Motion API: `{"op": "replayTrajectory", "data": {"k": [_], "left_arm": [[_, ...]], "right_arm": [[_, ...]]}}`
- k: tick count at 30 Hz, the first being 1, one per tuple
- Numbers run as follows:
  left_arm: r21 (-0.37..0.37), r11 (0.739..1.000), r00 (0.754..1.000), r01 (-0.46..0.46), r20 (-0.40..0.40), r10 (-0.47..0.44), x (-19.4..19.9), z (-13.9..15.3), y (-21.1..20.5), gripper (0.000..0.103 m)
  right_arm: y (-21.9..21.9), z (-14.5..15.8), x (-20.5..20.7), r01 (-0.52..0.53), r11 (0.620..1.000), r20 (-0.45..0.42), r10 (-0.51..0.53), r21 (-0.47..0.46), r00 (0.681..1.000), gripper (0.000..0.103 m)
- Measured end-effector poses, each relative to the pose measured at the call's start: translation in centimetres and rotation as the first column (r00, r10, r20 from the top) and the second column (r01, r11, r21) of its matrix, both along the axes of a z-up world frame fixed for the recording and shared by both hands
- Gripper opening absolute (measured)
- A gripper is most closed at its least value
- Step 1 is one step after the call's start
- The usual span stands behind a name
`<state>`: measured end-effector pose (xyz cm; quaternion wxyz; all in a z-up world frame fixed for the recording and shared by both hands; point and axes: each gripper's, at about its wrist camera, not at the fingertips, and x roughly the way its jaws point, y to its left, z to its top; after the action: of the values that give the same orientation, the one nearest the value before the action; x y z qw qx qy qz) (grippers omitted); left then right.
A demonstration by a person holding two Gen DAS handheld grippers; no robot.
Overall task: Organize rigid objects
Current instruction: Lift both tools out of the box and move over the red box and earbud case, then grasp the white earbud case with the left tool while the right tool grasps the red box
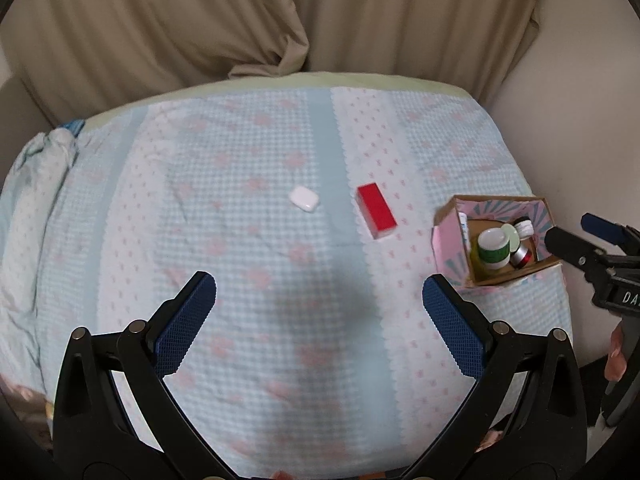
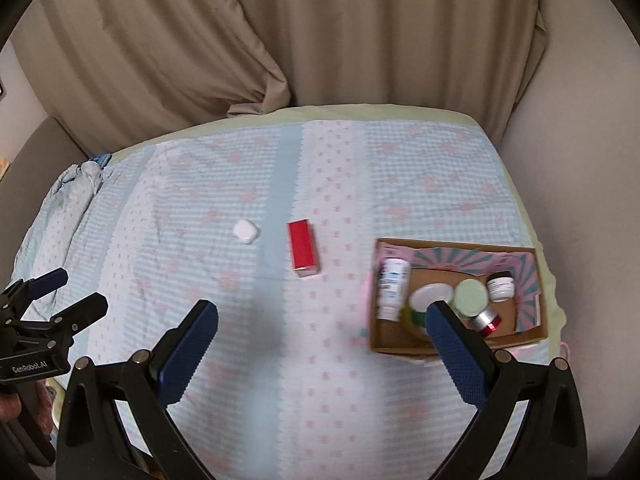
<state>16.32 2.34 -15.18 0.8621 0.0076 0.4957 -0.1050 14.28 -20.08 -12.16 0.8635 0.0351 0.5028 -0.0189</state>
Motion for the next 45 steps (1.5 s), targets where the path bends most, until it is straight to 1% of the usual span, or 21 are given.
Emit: {"op": "replayTrajectory", "data": {"k": [3, 6, 8, 12, 20, 26, 29, 30, 35, 39, 42, 43, 45], "left_arm": [[-0.020, 1.000, 1.000, 0.012, 0.018, -0.012, 0.9, 0.3, 2.7, 0.103], [-0.021, 0.999, 1.000, 0.024, 0.014, -0.023, 2.4, -0.1, 4.8, 0.103], [-0.013, 1.000, 1.000, 0.028, 0.009, -0.028, 3.5, -0.5, 5.8, 0.103], [-0.010, 0.999, 0.999, 0.048, -0.012, -0.049, 6.4, -2.0, 7.3, 0.103], [0.007, 0.995, 0.993, 0.102, -0.065, -0.101, 12.8, -6.3, 6.5, 0.103], [0.019, 0.986, 0.979, 0.167, -0.121, -0.164, 18.0, -10.8, 4.4, 0.103], [0.031, 0.975, 0.966, 0.220, -0.147, -0.213, 20.4, -13.6, 3.1, 0.103], [0.038, 0.970, 0.959, 0.241, -0.160, -0.232, 21.5, -15.1, 2.4, 0.103], [0.046, 0.948, 0.931, 0.314, -0.211, -0.298, 24.7, -20.4, -0.5, 0.103], [0.062, 0.911, 0.886, 0.409, -0.267, -0.380, 26.2, -25.5, -3.2, 0.101], [0.062, 0.886, 0.856, 0.459, -0.299, -0.422, 26.8, -28.4, -4.6, 0.100], [0.070, 0.879, 0.849, 0.471, -0.305, -0.431, 27.0, -29.1, -5.0, 0.100], [0.085, 0.865, 0.836, 0.494, -0.320, -0.446, 27.2, -30.6, -5.7, 0.099]], "right_arm": [[2.9, -0.3, 0.5, 0.009, 1.000, -0.001, -0.009, -0.008, 1.000, 0.103], [5.4, -0.7, 1.1, 0.013, 1.000, -0.001, -0.013, -0.021, 1.000, 0.103], [6.9, -1.2, 1.9, 0.012, 1.000, -0.007, -0.012, -0.026, 1.000, 0.103], [8.6, -2.1, 3.5, 0.013, 1.000, -0.014, -0.014, -0.025, 1.000, 0.103], [9.5, -5.7, 8.3, 0.020, 1.000, -0.064, -0.020, -0.007, 0.998, 0.103], [8.6, -9.4, 12.7, 0.023, 1.000, -0.118, -0.024, -0.010, 0.993, 0.103], [7.8, -11.7, 14.7, 0.029, 1.000, -0.152, -0.030, -0.009, 0.988, 0.103], [7.5, -12.6, 15.3, 0.028, 1.000, -0.164, -0.029, -0.011, 0.986, 0.103], [5.9, -17.7, 18.2, 0.009, 0.999, -0.236, -0.017, -0.039, 0.972, 0.103], [4.3, -21.7, 19.9, 0.013, 1.000, -0.294, -0.019, -0.020, 0.955, 0.102], [3.5, -24.7, 20.9, 0.005, 1.000, -0.347, -0.010, -0.015, 0.938, 0.098], [3.4, -25.7, 21.2, 0.001, 1.000, -0.365, -0.007, -0.015, 0.931, 0.095], [3.1, -27.5, 21.7, -0.009, 1.000, -0.402, 0.006, -0.004, 0.916, 0.094]]}}
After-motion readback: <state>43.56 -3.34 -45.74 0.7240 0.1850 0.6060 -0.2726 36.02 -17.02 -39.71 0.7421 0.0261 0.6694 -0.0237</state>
